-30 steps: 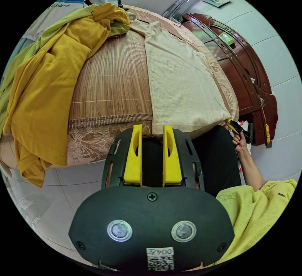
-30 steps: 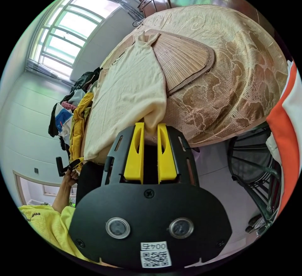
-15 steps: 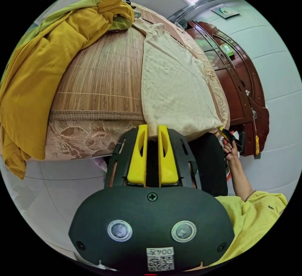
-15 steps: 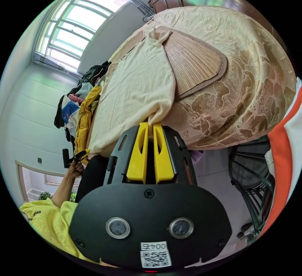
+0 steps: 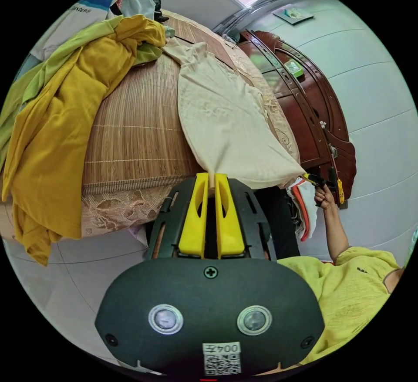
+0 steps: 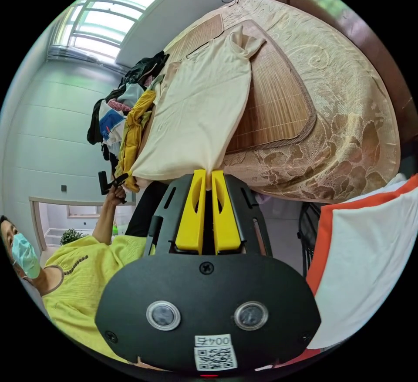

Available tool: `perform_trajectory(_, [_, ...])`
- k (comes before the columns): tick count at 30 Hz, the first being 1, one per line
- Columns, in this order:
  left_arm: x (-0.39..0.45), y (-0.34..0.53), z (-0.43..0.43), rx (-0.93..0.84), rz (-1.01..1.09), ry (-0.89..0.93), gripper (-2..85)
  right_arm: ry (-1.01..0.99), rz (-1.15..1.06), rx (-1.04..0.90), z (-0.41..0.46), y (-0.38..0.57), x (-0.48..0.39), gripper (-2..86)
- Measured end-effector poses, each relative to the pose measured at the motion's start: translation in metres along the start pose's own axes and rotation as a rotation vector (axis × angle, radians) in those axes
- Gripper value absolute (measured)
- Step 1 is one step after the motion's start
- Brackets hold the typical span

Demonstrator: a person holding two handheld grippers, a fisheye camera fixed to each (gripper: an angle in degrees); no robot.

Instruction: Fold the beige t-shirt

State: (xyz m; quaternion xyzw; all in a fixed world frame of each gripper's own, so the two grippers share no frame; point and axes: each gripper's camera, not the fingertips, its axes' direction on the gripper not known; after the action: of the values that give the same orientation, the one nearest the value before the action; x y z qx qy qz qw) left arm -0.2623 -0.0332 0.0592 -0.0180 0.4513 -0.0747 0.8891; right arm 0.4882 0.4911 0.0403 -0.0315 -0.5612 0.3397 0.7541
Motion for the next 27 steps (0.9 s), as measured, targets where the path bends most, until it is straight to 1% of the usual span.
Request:
perform_trajectory(3, [0.001,0.003,0.000,-0.021,0.012,-0.001,2.8,-0.023,0.001,-0.062,0.001,-0.007,-0.006,3.0])
perform_trajectory(7, [0.007,0.018,0.001,-0.036,0.038,-0.006,2.8,0.004,0.003,-0.108,0.011,-0.005,-0.020,3.0])
perform_trajectory(15, [0.025,0.082,0.006,-0.063,0.106,-0.026,2.7,0.004,0.040,-0.113,0.038,0.045,-0.041,3.1])
perform_trajectory(19, [0.024,0.108,0.012,-0.075,0.101,-0.029,2.7,0.008,0.078,-0.105,0.065,0.081,-0.041,3.2])
perform_trajectory(23, [0.025,0.124,0.024,-0.075,0.140,-0.040,2.6,-0.005,0.131,-0.091,0.098,0.099,-0.033,3.6])
perform_trajectory(25, [0.020,0.129,0.032,-0.077,0.129,-0.038,2.5,0.026,0.162,-0.095,0.115,0.104,-0.029,4.2])
perform_trajectory(27, [0.012,0.135,0.032,-0.069,0.091,-0.081,2.4,0.112,0.187,-0.129,0.129,0.107,-0.031,5.2])
